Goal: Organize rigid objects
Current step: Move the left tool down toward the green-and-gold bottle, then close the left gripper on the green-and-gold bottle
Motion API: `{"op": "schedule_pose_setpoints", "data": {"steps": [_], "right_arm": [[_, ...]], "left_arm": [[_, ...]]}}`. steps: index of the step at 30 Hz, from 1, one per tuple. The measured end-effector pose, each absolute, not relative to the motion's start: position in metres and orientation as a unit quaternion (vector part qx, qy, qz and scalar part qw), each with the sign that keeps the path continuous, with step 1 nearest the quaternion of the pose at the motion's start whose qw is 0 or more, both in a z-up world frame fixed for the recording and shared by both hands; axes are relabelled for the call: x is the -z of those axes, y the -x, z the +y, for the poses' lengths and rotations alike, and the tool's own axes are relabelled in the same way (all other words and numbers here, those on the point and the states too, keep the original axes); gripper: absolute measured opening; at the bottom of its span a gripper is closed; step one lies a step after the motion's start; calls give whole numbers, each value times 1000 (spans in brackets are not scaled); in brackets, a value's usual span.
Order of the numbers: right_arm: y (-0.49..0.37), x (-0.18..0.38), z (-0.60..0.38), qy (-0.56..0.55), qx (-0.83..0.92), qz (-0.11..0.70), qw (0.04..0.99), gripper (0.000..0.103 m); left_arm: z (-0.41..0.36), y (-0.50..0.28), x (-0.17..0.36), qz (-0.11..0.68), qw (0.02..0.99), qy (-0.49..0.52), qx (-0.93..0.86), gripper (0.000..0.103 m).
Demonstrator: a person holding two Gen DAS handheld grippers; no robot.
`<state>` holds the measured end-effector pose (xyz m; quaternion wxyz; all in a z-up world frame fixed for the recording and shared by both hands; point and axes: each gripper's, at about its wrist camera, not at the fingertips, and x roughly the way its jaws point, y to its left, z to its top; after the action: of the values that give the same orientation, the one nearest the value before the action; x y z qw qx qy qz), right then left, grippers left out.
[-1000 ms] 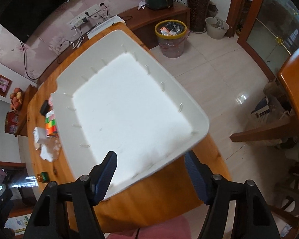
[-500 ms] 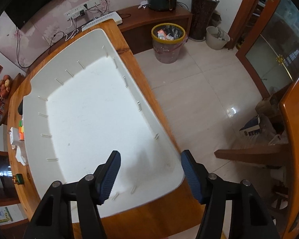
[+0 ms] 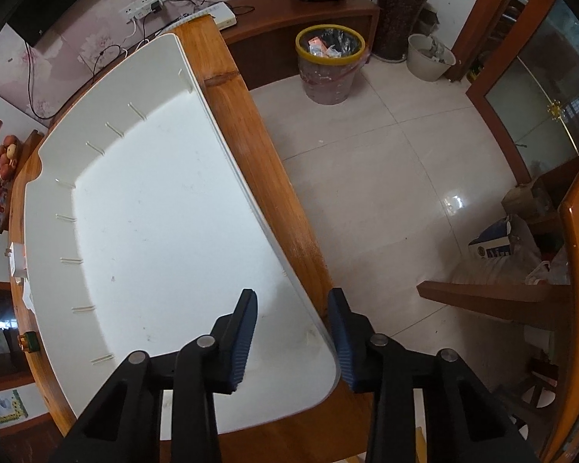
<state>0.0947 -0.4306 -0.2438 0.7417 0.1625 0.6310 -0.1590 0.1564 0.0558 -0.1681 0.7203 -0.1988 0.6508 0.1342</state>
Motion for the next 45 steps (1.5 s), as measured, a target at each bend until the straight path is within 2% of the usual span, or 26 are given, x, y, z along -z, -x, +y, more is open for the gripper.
{"op": "schedule_pose_setpoints", "data": {"steps": [4, 5, 20, 27, 30, 38, 45], "right_arm": [[-99, 246, -429, -131, 162, 638, 742, 17], [-99, 246, -427, -122, 161, 638, 743, 16], [-103, 247, -402, -91, 126, 661, 734, 10], [-99, 248, -392, -81, 128, 669, 728, 8], [-96, 248, -387, -78, 130, 669, 728, 8], [-90, 251, -379, -78, 132, 679, 718, 7], [-82, 253, -376, -85, 145, 687, 707, 7]], "left_arm": [[78, -156, 179, 649, 710, 213, -170, 102], [81, -156, 182, 650, 707, 215, -175, 102], [111, -163, 244, 678, 665, 259, -177, 102], [118, -167, 269, 693, 648, 268, -164, 99], [118, -170, 281, 705, 637, 267, -161, 94], [124, -175, 304, 726, 621, 254, -149, 91], [134, -177, 324, 745, 600, 254, -145, 82]]}}
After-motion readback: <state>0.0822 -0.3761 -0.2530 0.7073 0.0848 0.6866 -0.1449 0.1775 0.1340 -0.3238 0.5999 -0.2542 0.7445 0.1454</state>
